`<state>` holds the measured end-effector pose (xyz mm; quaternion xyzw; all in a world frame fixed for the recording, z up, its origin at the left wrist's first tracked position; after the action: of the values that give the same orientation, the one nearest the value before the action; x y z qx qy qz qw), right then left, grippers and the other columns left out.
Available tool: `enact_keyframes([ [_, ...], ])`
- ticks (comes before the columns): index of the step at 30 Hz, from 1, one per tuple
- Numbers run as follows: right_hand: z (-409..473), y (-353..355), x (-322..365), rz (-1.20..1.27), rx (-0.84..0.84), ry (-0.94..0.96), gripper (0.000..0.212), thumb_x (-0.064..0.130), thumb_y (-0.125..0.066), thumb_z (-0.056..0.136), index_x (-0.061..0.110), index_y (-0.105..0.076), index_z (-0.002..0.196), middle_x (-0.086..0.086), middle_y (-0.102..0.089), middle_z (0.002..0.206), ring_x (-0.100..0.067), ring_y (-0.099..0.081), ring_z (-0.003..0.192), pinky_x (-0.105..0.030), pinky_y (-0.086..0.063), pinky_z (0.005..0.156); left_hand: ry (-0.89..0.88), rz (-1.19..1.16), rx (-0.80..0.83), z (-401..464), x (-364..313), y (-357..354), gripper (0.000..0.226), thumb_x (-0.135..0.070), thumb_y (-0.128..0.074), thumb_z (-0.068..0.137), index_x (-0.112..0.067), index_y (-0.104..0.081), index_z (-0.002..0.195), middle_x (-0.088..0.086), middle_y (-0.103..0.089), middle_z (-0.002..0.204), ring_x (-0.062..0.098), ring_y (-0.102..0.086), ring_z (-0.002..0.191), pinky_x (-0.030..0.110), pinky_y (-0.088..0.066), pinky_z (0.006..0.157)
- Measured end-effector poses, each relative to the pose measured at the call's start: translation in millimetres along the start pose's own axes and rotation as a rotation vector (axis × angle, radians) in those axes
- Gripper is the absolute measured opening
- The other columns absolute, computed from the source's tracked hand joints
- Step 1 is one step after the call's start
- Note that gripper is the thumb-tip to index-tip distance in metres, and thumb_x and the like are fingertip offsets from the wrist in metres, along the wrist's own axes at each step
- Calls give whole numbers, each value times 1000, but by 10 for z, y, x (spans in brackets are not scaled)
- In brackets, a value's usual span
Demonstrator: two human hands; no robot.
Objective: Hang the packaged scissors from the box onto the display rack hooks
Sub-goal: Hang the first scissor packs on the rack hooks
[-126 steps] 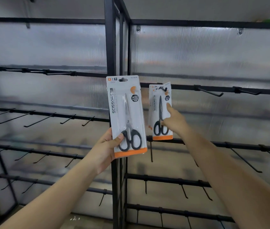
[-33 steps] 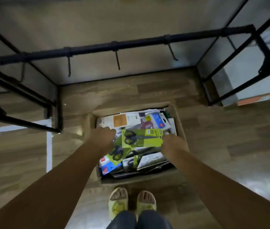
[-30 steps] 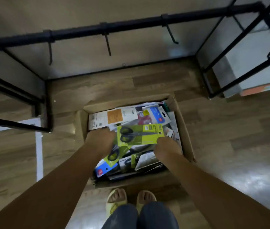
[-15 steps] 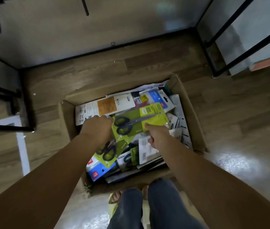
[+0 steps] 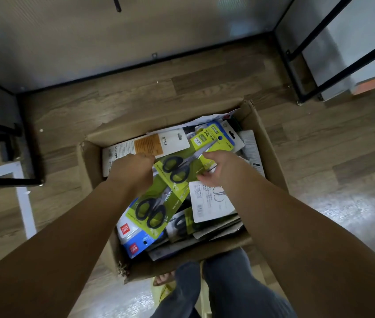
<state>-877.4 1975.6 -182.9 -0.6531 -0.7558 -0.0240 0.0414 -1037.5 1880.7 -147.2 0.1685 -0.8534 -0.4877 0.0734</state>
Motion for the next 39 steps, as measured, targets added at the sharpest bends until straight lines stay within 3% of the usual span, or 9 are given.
enact_keyframes([
  [6, 43, -227, 56, -305, -72, 174, 45, 26, -43, 98, 2, -41, 135, -18, -39, 143, -33, -38, 131, -41, -34, 103, 33, -62, -3, -9, 28, -67, 26, -15, -42, 93, -15, -53, 117, 6, -58, 116, 28, -57, 101, 32, -37, 70],
  [10, 48, -318, 77, -608, -206, 140, 63, 48, -31, 98, 0, -35, 139, -19, -43, 139, -32, -42, 127, -39, -34, 101, 47, -84, -5, -34, 63, -121, 29, -17, -42, 93, -18, -53, 120, 4, -58, 118, 25, -56, 105, 31, -37, 72],
  [16, 172, -149, 79, -480, -456, 298, 53, 41, -41, 97, 11, -34, 141, -13, -44, 137, -29, -42, 125, -38, -34, 103, 35, -92, -7, -43, 150, -168, 25, -27, -43, 94, -14, -55, 112, 5, -60, 109, 26, -57, 98, 29, -33, 67],
  [20, 162, -5, -93, -390, -589, 254, 78, 62, -59, 77, 8, -41, 131, -11, -47, 127, -23, -46, 116, -33, -40, 93, 18, -112, -12, -76, 207, -181, 29, -32, -42, 94, -16, -57, 112, 4, -60, 110, 24, -58, 100, 29, -33, 67],
  [22, 186, -62, -27, -330, -518, 284, 71, 56, -65, 75, 9, -46, 126, -10, -52, 123, -23, -51, 108, -32, -42, 82, 20, -126, -13, -70, 242, -188, 29, -35, -44, 93, -17, -57, 112, 4, -61, 110, 24, -58, 100, 29, -35, 68],
  [25, 215, -231, 165, -244, -371, 296, 52, 40, -73, 75, 4, -56, 109, -9, -57, 114, -22, -58, 94, -31, -44, 88, 48, -161, -26, -35, 264, -199, 28, -30, -43, 92, -14, -57, 109, 7, -61, 109, 29, -58, 101, 30, -35, 68],
  [32, 398, -213, 134, -113, -196, 231, 69, 40, -78, 72, 8, -50, 127, -15, -56, 124, -32, -56, 113, -46, -44, 99, 94, -296, -49, 4, 272, -212, 27, -30, -44, 91, -8, -57, 101, 14, -62, 102, 34, -57, 99, 33, -34, 68],
  [36, 302, -388, 26, 44, 30, 224, 31, 25, -72, 80, 7, -64, 104, -12, -68, 100, -28, -66, 87, -43, -53, 82, 110, -279, -25, 24, 281, -265, 18, -23, -44, 93, -9, -55, 97, 13, -60, 104, 32, -56, 100, 33, -38, 72],
  [39, 257, -537, -90, 12, 60, 212, 67, 24, -78, 73, 8, -50, 132, -14, -59, 124, -31, -57, 114, -48, -43, 100, 132, -290, -49, 12, 312, -292, 22, -24, -40, 96, -8, -55, 101, 15, -60, 107, 32, -54, 102, 35, -39, 75],
])
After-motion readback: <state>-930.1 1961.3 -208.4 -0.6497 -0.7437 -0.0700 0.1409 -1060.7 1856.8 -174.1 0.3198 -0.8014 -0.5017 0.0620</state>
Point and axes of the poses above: each hand's wrist, its own z-axis towards the middle knuckle, its own y-axis out of the back of the hand, x = y × z, the point moved 5 cm from there along z, towards the middle knuckle
